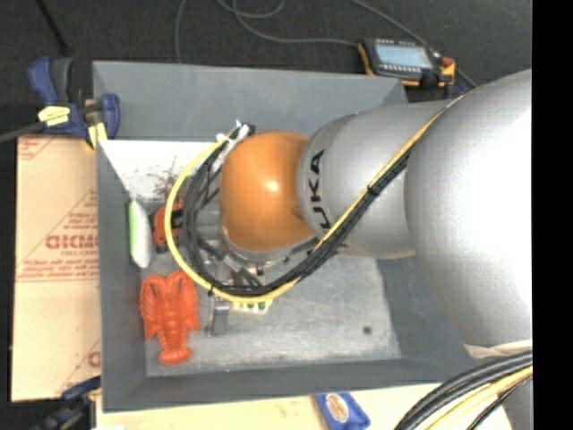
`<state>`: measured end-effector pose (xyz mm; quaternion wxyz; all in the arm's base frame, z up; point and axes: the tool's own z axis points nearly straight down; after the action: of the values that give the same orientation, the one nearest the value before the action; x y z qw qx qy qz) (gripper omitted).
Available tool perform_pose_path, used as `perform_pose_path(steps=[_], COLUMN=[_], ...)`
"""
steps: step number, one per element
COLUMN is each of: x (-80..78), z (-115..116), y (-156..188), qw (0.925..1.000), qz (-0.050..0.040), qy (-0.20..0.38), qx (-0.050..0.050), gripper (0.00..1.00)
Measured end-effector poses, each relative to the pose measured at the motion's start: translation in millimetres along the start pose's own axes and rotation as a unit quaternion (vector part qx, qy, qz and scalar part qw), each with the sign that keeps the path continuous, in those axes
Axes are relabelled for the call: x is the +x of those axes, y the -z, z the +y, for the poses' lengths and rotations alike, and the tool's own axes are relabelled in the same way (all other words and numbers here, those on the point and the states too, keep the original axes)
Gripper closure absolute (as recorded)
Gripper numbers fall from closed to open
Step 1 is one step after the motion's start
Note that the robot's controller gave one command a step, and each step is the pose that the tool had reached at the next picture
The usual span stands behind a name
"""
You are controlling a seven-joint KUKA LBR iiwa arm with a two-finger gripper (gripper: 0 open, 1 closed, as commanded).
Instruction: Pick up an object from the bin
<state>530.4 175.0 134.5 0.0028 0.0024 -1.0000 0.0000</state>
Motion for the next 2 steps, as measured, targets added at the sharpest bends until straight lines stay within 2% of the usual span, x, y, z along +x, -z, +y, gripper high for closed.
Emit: perform_pose_path(steps=[1,2], x=[-2.0,6.2], z=[-1,23], y=[5,-38], qw=[1.0000,0.9875], qz=[-0.0040,-0.0060], qy=[-0.002,0.158], qx=[-0.001,0.000], gripper=[0.00,0.00])
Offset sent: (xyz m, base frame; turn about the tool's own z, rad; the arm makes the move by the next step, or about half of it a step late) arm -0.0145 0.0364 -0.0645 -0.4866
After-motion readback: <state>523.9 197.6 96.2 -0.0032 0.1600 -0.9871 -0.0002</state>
